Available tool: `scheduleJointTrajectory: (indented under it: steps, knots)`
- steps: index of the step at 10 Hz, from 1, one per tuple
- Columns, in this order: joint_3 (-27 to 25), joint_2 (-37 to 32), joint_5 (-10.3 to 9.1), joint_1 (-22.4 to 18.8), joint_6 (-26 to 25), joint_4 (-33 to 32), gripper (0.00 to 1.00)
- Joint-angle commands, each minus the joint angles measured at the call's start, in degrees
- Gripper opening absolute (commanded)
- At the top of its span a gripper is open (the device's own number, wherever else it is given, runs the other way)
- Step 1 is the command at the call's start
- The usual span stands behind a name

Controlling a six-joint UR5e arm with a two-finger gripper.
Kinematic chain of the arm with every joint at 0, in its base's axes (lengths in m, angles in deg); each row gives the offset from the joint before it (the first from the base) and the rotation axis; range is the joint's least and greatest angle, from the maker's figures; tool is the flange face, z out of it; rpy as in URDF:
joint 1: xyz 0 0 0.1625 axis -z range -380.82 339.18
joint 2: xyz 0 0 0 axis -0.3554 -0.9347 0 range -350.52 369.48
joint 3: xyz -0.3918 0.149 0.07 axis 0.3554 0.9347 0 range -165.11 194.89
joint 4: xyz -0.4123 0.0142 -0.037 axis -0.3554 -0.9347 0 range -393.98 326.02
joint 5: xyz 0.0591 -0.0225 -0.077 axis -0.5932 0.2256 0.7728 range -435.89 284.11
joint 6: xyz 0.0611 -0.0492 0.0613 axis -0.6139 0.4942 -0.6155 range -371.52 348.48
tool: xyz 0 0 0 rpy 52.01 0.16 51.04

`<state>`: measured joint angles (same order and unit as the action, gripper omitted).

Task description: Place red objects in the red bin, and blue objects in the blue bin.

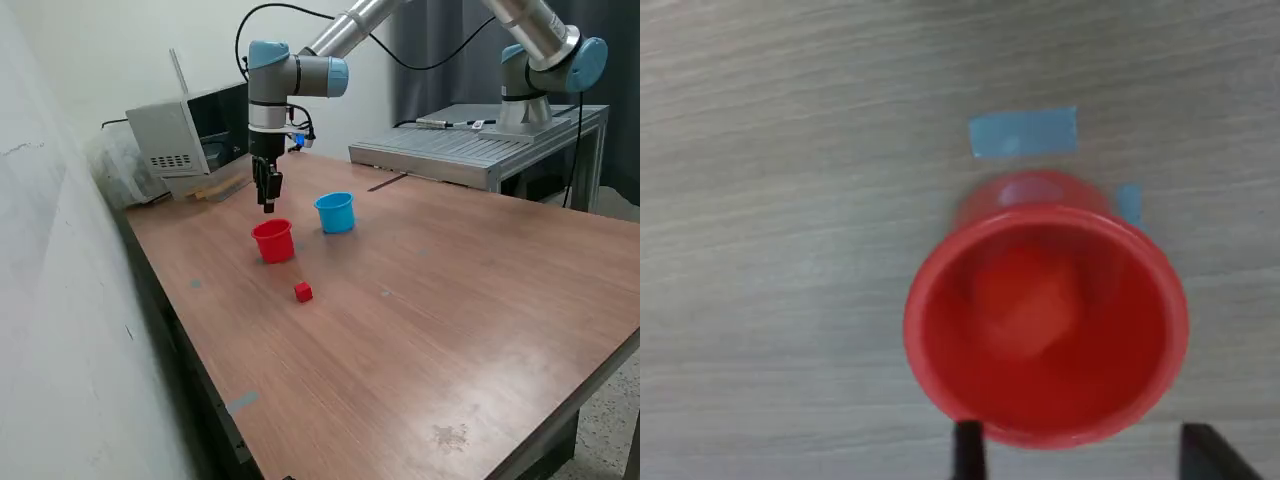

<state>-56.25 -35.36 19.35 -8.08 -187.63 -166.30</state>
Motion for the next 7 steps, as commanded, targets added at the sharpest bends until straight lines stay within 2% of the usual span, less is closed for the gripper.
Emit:
scheduleJointTrajectory:
  steps: [1,4,6,7]
  knots:
    - [-0.05,0.01,-0.06,0.00,0.06,-0.05,1.00]
    - [-0.49,-1.12,0.03,-0.17,0.24,0.30,1.00]
    - [-5.22,-7.42,-0.14,-1.83,1.20,0.91,1.00]
    - [-6.98,-10.68,-0.14,-2.28,2.60,3.88,1.00]
